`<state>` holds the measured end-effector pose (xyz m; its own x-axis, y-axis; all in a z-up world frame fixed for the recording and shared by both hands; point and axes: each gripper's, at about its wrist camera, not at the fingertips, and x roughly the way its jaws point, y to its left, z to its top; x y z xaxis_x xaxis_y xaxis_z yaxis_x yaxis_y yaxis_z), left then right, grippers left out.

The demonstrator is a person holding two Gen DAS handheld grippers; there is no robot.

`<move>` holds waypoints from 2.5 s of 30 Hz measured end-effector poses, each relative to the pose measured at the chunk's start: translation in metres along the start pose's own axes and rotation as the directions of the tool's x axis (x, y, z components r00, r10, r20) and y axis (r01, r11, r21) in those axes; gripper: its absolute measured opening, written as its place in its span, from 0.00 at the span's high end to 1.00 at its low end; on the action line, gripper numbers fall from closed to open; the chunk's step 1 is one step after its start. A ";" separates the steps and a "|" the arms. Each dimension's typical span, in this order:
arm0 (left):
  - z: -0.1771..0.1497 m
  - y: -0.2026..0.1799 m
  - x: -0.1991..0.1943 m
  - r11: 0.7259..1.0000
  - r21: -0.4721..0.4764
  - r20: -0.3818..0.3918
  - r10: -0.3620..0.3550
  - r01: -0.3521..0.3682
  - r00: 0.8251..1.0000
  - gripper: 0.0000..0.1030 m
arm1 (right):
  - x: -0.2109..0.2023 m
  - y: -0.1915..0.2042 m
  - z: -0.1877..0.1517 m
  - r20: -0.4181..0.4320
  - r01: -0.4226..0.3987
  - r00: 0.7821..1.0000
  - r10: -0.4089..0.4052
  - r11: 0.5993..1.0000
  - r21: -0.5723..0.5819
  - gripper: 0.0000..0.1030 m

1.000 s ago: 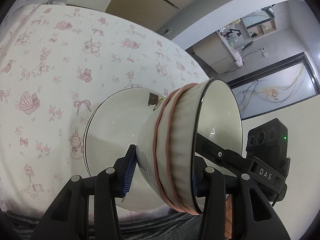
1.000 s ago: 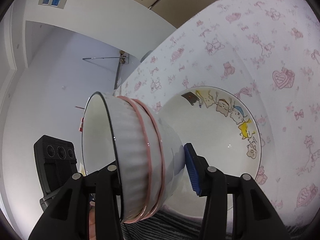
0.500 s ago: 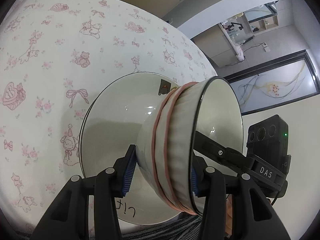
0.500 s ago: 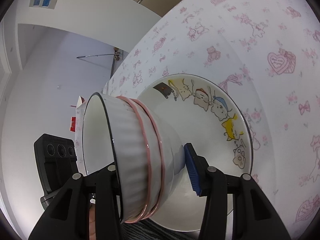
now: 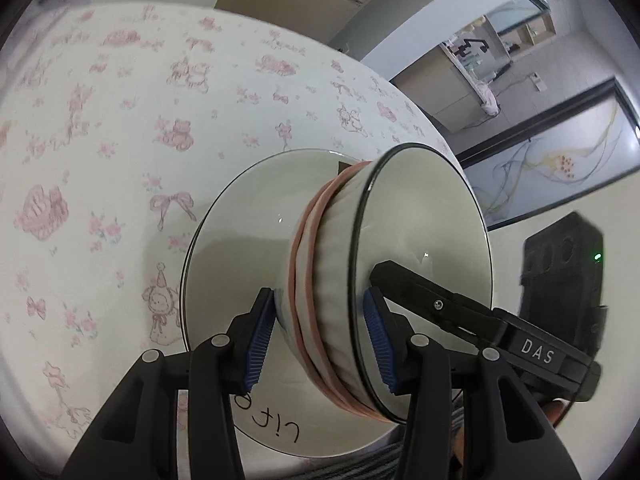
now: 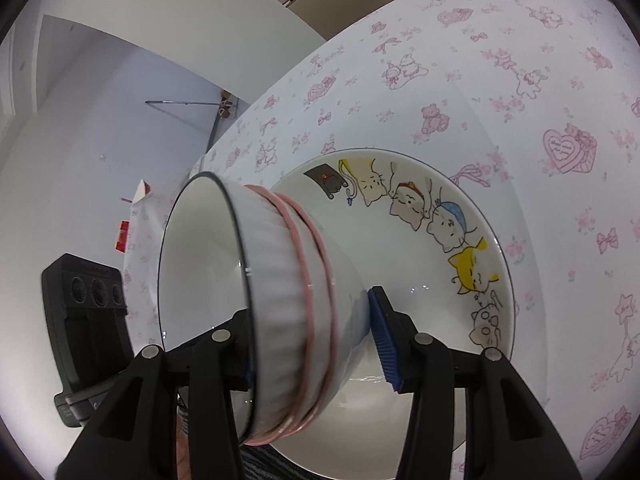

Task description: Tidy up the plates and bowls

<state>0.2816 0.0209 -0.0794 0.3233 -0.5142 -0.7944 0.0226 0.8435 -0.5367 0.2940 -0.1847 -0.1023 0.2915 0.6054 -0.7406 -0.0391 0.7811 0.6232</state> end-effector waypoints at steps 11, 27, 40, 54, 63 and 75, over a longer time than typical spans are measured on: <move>-0.011 -0.027 -0.042 0.973 0.131 0.215 0.159 -0.190 0.964 0.45 | -0.060 0.046 -0.010 0.264 0.247 0.944 -0.200 0.956 -0.160 0.41; -0.116 -0.064 -0.170 0.871 0.231 0.786 0.095 -0.433 0.610 0.15 | -0.162 0.093 -0.097 0.732 0.424 0.673 -0.102 0.864 -0.270 0.17; -0.194 -0.053 -0.191 0.845 0.251 0.898 -0.022 -0.472 0.439 0.00 | -0.180 0.101 -0.166 0.876 0.493 0.482 0.012 0.823 -0.283 0.00; -0.184 -0.019 -0.136 0.864 0.208 0.854 0.069 -0.459 0.516 0.00 | -0.138 0.072 -0.189 0.929 0.589 0.370 -0.014 0.777 -0.223 0.00; -0.175 -0.020 -0.122 0.857 0.221 0.820 0.095 -0.466 0.564 0.00 | -0.119 0.069 -0.191 0.920 0.635 0.390 -0.040 0.735 -0.237 0.00; -0.179 -0.021 -0.122 0.851 0.212 0.834 0.100 -0.481 0.543 0.00 | -0.128 0.053 -0.188 0.916 0.573 0.399 -0.046 0.792 -0.210 0.00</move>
<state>0.0721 0.0385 -0.0223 0.9665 -0.0654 -0.2482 0.0638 0.9979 -0.0144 0.0753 -0.1918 -0.0214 0.9934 0.0660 -0.0942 -0.0647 0.9978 0.0167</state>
